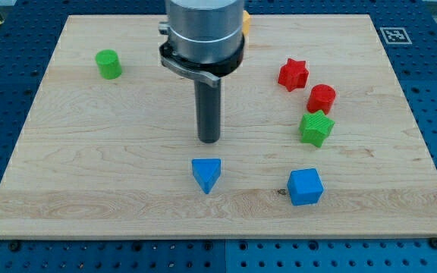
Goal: Move your arm parallel to the left of the blue triangle
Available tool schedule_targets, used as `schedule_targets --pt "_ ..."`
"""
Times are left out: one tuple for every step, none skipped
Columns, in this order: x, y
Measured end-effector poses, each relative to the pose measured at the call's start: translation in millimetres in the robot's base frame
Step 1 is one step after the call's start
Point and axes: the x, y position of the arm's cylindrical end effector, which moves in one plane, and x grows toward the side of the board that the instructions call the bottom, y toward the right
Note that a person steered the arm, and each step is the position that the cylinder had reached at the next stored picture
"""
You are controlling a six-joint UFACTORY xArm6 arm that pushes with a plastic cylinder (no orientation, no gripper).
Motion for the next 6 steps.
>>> schedule_targets --pt "0.0 -27.5" --pt "0.0 -41.1" --pt "0.0 -42.8" --pt "0.0 -54.3" --pt "0.0 -58.2" --pt "-0.2 -74.8"
